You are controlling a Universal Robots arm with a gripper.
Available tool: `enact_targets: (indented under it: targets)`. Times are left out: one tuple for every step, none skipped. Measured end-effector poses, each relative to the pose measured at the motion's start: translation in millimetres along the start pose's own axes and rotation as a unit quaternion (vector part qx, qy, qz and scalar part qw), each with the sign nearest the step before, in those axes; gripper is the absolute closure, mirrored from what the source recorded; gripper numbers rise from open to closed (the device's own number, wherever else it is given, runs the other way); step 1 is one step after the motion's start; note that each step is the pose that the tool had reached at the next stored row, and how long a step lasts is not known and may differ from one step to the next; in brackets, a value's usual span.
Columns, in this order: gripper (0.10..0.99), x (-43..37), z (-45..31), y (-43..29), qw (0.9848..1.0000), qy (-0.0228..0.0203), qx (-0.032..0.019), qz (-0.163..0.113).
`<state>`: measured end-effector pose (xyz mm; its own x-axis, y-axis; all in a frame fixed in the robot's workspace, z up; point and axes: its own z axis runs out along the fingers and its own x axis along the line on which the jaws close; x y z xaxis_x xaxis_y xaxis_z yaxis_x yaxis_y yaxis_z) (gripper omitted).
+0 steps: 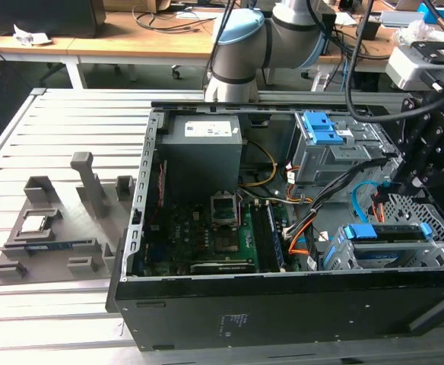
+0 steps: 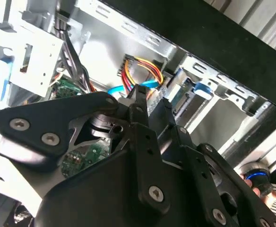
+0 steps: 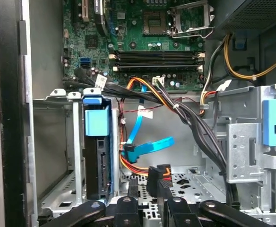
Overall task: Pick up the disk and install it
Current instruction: 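Insert the first disk wire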
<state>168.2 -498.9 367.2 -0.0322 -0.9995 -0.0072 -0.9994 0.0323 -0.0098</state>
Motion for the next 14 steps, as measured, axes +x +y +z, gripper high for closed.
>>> enact_targets:
  targets:
    - [0.784, -1.3, 1.3, 1.6, 1.0, 0.0001, 0.0, 0.0]
    - [0.784, -1.8, 2.9, 2.6, 1.0, 0.0, 0.0, -0.001]
    - [0.784, -2.7, 4.5, 3.4, 1.0, 0.0, 0.0, -0.002]
    - [0.784, -3.7, 5.7, 3.6, 1.0, 0.0001, 0.0, -0.003]
    - [0.784, -4.6, 6.6, 3.8, 1.0, 0.0, 0.0, -0.003]
    - [0.784, -5.4, 7.3, 3.9, 1.0, 0.0, 0.0, -0.004]
    - [0.784, -6.3, 8.1, 4.0, 1.0, 0.0001, 0.0, -0.004]
    - [0.784, -6.9, 9.1, 4.1, 1.0, 0.0, 0.0, -0.004]
    - [0.784, -7.2, 11.1, 4.1, 1.0, -0.0001, 0.0, -0.005]
    - [0.784, -7.2, 13.3, 4.2, 1.0, 0.0, -0.0001, -0.007]
    - [0.784, -7.2, 13.6, 4.2, 1.0, 0.001, 0.0, -0.007]
    - [0.784, -7.1, 13.6, 4.2, 1.0, 0.0015, 0.0, -0.008]
    - [0.784, -7.1, 13.7, 4.2, 1.0, 0.0017, 0.0, -0.008]
    - [0.784, -7.2, 13.6, 4.2, 1.0, 0.0019, 0.0, -0.008]
